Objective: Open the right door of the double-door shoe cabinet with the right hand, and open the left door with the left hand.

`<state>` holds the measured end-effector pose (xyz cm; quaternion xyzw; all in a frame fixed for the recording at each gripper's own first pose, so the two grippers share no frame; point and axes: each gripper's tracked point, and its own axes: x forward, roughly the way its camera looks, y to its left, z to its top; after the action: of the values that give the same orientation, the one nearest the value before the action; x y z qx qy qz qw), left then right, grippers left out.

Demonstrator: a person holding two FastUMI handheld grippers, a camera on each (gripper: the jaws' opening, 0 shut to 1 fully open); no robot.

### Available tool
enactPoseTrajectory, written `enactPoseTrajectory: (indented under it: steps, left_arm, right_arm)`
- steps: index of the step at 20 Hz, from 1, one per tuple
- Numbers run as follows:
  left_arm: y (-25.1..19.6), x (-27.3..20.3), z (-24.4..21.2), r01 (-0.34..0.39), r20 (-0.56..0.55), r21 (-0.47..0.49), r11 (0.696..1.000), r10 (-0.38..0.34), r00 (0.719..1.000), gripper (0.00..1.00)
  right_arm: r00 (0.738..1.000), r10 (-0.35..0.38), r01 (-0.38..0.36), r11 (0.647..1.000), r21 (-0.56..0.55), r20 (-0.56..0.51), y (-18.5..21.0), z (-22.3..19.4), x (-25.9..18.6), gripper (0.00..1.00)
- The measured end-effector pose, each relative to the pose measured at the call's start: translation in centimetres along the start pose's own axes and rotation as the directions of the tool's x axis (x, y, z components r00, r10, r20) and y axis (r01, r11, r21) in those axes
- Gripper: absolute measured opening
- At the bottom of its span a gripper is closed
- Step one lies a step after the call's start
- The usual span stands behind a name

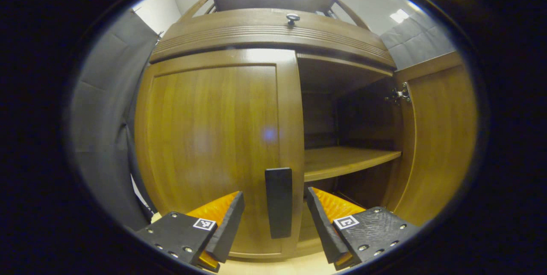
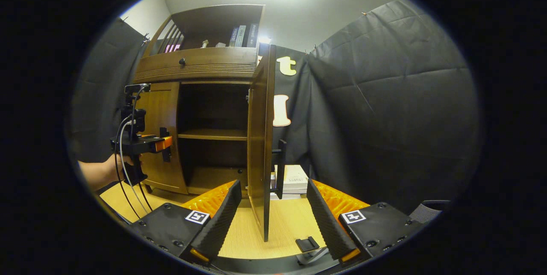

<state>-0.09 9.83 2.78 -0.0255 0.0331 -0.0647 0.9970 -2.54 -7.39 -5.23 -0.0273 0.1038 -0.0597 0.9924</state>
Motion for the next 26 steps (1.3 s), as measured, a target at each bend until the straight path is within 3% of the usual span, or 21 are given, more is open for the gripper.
enactPoseTrajectory:
  steps: [2,3,8,9,13,15,19,21,26]
  left_arm:
    - [-0.2,0.1,-0.1,-0.003,-0.007,-0.006,1.0,0.003,1.0,0.72]
    - [-0.2,0.2,-0.3,-0.005,-0.016,-0.006,1.0,0.005,1.0,0.7]
    - [0.3,0.4,-0.3,-0.023,-0.01,0.009,1.0,0.023,1.0,0.7]
    - [0.3,0.3,-0.2,-0.028,-0.011,0.009,1.0,0.028,1.0,0.7]
    - [0.6,1.1,0.1,-0.052,0.007,0.007,0.999,0.052,0.999,0.37]
    - [0.5,1.3,-0.3,-0.057,-0.014,-0.001,0.998,0.057,0.998,0.27]
    - [0.5,0.4,0.1,-0.055,-0.047,-0.024,0.998,0.054,0.997,0.24]
    - [0.6,0.0,0.7,-0.051,-0.04,-0.024,0.998,0.05,0.998,0.17]
    - [0.9,-0.2,1.4,-0.066,-0.049,-0.034,0.997,0.064,0.997,0.19]
  right_arm:
    - [1.0,-0.003,0.003,1.0,0.001,-0.006,0.0,-0.1,-0.1,0.93]
    - [1.0,-0.005,0.005,1.0,0.0,-0.009,0.0,-0.2,-0.2,0.96]
    - [1.0,-0.006,0.005,1.0,-0.012,-0.028,-0.4,-0.6,-0.3,0.93]
    - [1.0,-0.005,0.004,1.0,-0.014,-0.031,-0.5,-0.6,-0.3,0.96]
    - [1.0,0.007,-0.007,1.0,-0.007,-0.029,-0.7,-0.5,-0.4,0.96]
    - [0.999,0.018,-0.018,1.0,-0.008,-0.029,-0.8,-0.5,-0.3,0.93]
    - [0.999,0.048,-0.048,0.999,0.001,-0.02,-1.0,-0.1,-0.1,0.96]
    - [0.998,0.067,-0.067,0.998,0.01,-0.016,-1.2,-0.3,-0.2,0.96]
    - [0.992,0.123,-0.123,0.992,0.026,0.0,-1.5,-0.3,-0.2,0.96]
